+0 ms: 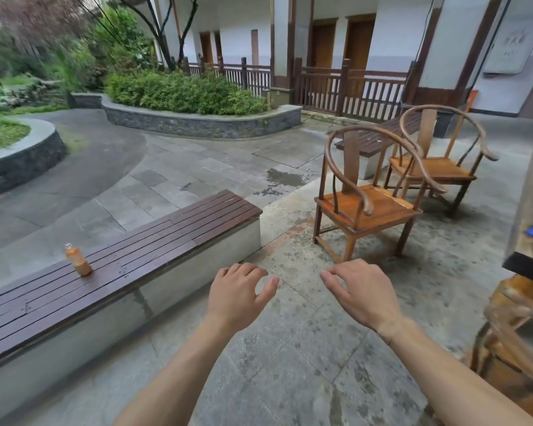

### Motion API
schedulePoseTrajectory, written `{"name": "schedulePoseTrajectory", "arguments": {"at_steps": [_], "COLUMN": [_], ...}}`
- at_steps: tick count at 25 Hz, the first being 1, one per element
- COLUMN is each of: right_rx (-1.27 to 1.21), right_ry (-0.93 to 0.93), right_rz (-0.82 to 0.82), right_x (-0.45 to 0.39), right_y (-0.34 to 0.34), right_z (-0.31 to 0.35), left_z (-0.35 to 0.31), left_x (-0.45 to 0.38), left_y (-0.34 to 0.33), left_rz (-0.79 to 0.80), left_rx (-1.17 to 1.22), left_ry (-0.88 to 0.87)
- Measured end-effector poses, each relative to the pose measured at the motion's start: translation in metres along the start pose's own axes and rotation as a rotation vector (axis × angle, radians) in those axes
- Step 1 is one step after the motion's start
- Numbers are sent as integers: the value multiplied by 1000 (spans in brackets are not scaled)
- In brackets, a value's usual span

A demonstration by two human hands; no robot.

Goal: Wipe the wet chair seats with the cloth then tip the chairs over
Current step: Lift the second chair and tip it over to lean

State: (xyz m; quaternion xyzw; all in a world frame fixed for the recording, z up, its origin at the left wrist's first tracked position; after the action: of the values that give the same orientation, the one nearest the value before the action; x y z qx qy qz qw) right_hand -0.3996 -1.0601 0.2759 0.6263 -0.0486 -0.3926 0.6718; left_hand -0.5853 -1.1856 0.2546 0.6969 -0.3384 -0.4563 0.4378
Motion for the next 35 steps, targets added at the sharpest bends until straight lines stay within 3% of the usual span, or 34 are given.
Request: {"name": "schedulePoseTrajectory", "arguments": {"at_steps": [10,22,35], "right_rx": [17,-53,12], "right_ry": [96,130,35], "right_rz": [-107,-172,-165], "right_x": [-154,-340,-599], "right_y": [-99,-181,-298], "right_z": [-66,-174,-247], "left_z": [40,62,219], "left_x": [-164,-376,-644], "left_y": [-86,-164,-252], "left_rz": [-207,-223,-175], "left_rx": [-71,-71,128], "left_ry": [-105,-17,-178]}}
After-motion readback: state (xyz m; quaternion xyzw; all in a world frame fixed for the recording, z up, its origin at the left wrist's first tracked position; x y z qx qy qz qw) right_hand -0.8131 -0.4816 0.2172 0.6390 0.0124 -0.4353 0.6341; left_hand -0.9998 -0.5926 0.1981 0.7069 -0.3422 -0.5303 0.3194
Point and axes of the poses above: each hand's wrist, its own x-axis away from the middle knuckle, its own y-axis out of the back of the hand, z = x × y, the point moved 8 cm from there along -x, towards the middle knuckle
